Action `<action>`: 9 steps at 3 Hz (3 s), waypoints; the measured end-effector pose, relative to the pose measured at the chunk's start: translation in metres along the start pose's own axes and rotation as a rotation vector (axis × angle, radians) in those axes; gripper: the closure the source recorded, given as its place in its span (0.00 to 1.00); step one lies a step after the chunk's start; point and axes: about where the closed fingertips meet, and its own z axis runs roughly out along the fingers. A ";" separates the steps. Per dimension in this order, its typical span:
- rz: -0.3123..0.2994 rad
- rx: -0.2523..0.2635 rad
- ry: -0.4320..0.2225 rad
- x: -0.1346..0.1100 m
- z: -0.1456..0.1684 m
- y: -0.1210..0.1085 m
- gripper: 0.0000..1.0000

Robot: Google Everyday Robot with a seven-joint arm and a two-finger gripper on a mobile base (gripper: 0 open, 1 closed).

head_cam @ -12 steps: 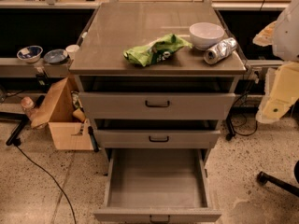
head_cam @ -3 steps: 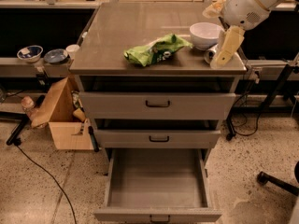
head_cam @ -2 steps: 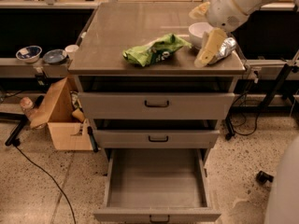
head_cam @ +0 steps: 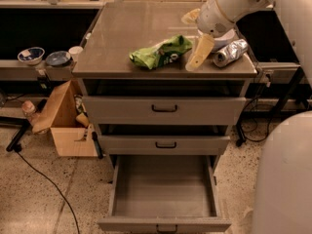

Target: Place green rice chip bag into bottom drawer

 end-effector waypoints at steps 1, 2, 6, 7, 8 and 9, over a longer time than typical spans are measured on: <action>-0.004 -0.023 -0.008 -0.001 0.034 -0.007 0.00; -0.005 -0.053 0.012 0.001 0.072 -0.011 0.00; -0.005 -0.055 0.013 0.002 0.074 -0.012 0.65; -0.005 -0.055 0.013 0.002 0.074 -0.011 0.88; -0.004 -0.055 0.010 0.001 0.076 -0.012 1.00; -0.002 -0.054 0.007 0.000 0.077 -0.013 1.00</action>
Offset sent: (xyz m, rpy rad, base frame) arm 0.0308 0.0401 -0.0467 0.0011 0.0280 0.0381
